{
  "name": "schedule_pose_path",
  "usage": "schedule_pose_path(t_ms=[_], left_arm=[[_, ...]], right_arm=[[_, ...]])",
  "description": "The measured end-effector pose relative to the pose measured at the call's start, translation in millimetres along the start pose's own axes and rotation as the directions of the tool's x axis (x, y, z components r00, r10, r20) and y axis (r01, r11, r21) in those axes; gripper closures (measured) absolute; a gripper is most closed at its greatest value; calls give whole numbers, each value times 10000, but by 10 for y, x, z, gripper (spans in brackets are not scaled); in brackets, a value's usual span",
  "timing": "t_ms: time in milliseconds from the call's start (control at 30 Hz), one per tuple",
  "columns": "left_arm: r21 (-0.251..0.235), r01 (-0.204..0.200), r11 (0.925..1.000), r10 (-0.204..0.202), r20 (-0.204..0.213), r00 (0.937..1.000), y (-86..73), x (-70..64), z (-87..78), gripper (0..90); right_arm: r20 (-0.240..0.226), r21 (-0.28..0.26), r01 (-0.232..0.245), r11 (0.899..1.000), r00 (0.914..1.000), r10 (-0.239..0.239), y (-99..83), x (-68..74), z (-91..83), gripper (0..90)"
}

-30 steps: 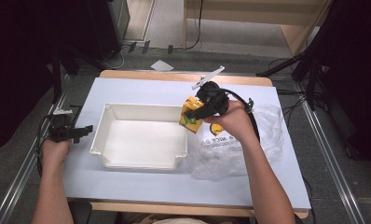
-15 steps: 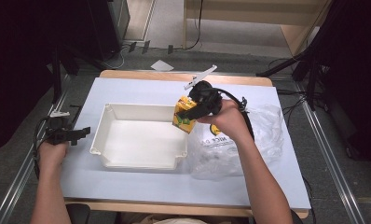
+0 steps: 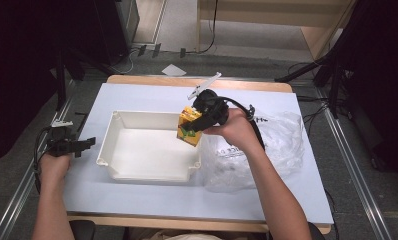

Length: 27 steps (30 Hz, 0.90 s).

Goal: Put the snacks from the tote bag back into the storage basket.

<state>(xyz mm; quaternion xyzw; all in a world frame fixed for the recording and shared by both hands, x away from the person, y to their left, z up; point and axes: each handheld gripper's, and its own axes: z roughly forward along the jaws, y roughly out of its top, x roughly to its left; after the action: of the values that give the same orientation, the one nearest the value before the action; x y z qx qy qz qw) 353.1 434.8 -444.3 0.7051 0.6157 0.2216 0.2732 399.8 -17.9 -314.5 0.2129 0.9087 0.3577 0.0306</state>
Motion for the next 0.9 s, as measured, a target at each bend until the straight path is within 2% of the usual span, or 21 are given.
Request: schedule_pose_path(t_ms=[600, 667, 700, 900], left_arm=[[-3, 96, 10000, -96, -66, 9999, -45, 31, -32, 214], [12, 68, 10000, -68, -95, 9999, -51, 31, -35, 215], [18, 45, 10000, -45, -106, 9999, -52, 30, -38, 215], [18, 61, 10000, -61, -106, 9999, -64, 26, -48, 215]], right_arm=[[-154, 133, -52, 9999, 9999, 54, 24, -37, 294, 531], [-297, 287, -75, 9996, 9995, 84, 19, -54, 341, 531], [-249, 349, -68, 9994, 9997, 77, 15, -60, 402, 531], [-25, 468, -9, 9989, 10000, 11, 13, -89, 509, 531]])
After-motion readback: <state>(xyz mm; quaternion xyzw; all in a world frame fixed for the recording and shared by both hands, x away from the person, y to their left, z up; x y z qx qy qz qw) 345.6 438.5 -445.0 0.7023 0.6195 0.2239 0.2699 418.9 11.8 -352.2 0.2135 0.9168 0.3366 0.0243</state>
